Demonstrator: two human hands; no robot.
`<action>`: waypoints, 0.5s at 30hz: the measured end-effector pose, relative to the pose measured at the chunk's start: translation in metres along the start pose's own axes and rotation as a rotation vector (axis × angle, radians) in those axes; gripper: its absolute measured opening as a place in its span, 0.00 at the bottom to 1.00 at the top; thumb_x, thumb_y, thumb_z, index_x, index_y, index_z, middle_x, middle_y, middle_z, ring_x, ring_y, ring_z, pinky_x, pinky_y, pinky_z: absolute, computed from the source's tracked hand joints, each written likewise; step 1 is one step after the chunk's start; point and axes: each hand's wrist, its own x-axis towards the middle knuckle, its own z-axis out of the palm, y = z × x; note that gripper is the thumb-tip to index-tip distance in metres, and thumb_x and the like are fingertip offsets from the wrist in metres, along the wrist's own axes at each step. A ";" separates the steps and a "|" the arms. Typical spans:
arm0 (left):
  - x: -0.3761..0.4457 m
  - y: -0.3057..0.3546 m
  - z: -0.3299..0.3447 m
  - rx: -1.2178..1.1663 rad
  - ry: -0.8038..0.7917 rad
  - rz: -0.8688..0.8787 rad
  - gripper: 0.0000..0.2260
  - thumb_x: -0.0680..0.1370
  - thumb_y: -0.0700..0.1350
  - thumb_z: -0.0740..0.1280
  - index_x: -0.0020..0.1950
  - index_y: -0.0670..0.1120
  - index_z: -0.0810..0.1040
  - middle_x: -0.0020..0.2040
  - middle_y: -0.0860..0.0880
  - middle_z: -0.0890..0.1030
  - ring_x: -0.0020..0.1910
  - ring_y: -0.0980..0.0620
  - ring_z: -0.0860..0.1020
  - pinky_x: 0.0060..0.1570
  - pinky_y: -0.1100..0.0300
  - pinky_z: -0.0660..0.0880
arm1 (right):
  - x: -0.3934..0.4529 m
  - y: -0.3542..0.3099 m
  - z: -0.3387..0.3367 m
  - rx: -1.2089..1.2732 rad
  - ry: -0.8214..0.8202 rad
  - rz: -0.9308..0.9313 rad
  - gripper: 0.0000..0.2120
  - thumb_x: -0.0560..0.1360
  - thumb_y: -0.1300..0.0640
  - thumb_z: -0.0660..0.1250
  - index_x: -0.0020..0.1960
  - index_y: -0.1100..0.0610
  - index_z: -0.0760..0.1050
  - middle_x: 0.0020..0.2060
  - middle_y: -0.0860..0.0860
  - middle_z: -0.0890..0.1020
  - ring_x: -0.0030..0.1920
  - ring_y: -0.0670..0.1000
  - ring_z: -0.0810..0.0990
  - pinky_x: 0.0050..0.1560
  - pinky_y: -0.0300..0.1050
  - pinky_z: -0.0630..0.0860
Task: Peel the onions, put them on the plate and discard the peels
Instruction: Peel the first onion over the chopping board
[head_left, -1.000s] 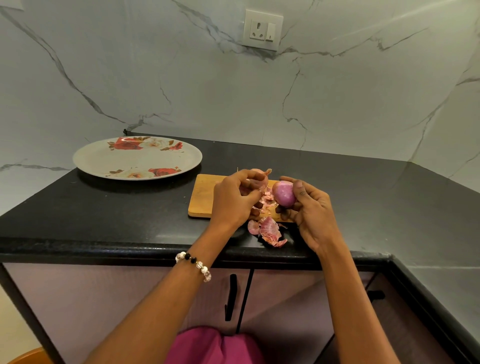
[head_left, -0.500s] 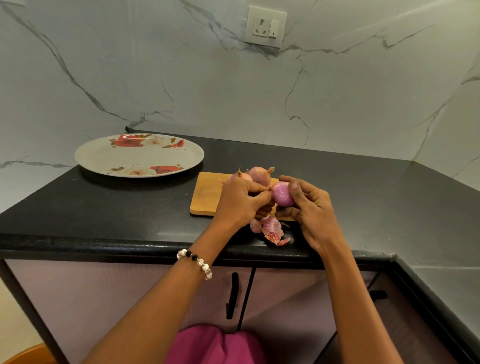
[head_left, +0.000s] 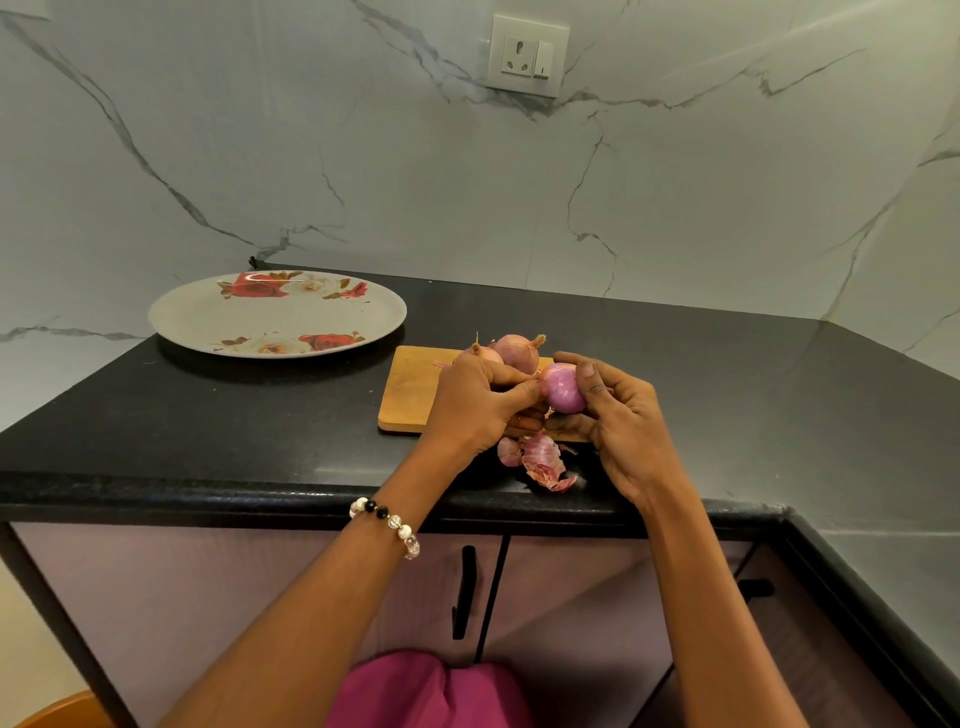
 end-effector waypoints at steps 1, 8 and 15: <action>0.000 0.000 0.000 -0.005 0.011 -0.007 0.07 0.74 0.39 0.71 0.49 0.38 0.84 0.41 0.42 0.85 0.39 0.47 0.84 0.44 0.47 0.82 | 0.000 0.000 0.000 0.009 -0.003 0.004 0.21 0.78 0.52 0.61 0.64 0.65 0.76 0.54 0.64 0.83 0.46 0.60 0.85 0.42 0.50 0.85; 0.000 0.001 0.000 0.033 0.092 0.009 0.04 0.75 0.38 0.71 0.48 0.39 0.84 0.41 0.43 0.85 0.37 0.50 0.84 0.41 0.50 0.82 | -0.001 0.001 0.001 0.000 -0.036 -0.014 0.20 0.78 0.52 0.62 0.64 0.63 0.76 0.55 0.63 0.82 0.48 0.60 0.85 0.45 0.53 0.85; 0.001 0.000 0.001 0.063 0.051 0.075 0.11 0.74 0.44 0.72 0.55 0.42 0.83 0.45 0.45 0.85 0.40 0.52 0.84 0.42 0.51 0.82 | 0.000 0.002 0.000 -0.048 -0.042 -0.060 0.17 0.77 0.55 0.64 0.64 0.57 0.78 0.62 0.63 0.78 0.54 0.59 0.84 0.44 0.48 0.84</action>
